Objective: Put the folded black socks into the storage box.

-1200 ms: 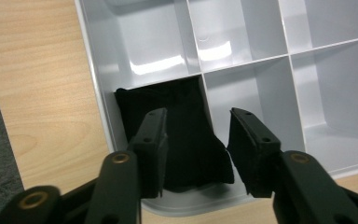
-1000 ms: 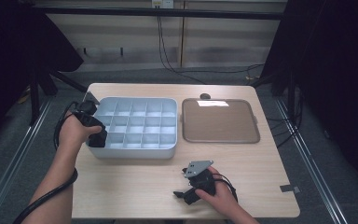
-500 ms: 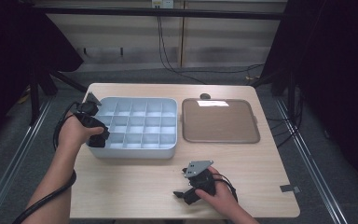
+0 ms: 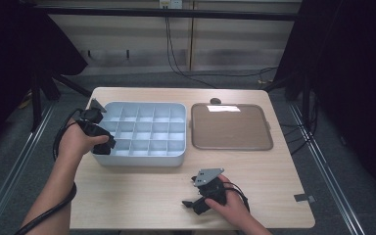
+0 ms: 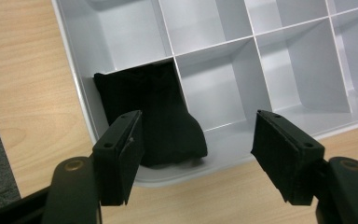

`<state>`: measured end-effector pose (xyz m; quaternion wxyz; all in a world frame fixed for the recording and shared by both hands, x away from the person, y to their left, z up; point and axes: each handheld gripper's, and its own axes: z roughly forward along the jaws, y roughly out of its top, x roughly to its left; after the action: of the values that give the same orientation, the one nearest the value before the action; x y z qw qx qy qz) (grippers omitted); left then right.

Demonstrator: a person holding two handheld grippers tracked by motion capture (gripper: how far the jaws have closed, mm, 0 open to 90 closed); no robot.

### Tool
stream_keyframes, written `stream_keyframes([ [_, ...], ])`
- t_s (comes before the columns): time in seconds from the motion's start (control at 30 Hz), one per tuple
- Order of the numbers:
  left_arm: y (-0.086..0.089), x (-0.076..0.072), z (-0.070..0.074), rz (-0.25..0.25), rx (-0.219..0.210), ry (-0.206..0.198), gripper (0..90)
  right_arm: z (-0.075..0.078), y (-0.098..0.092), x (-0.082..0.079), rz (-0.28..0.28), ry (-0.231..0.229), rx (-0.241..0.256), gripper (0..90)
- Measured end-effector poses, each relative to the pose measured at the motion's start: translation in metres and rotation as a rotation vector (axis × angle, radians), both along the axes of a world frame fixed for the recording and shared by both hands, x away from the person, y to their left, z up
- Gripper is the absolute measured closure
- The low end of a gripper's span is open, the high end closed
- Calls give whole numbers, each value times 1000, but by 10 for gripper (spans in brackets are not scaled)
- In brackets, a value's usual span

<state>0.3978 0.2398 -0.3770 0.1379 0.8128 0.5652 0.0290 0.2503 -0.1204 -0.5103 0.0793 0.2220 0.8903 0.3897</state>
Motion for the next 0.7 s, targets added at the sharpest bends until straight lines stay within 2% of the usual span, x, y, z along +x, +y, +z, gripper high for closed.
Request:
stream_keyframes([
  [0.7,-3,-17,1,-43,-28,-6,317,0,0,0,0,0,0,130],
])
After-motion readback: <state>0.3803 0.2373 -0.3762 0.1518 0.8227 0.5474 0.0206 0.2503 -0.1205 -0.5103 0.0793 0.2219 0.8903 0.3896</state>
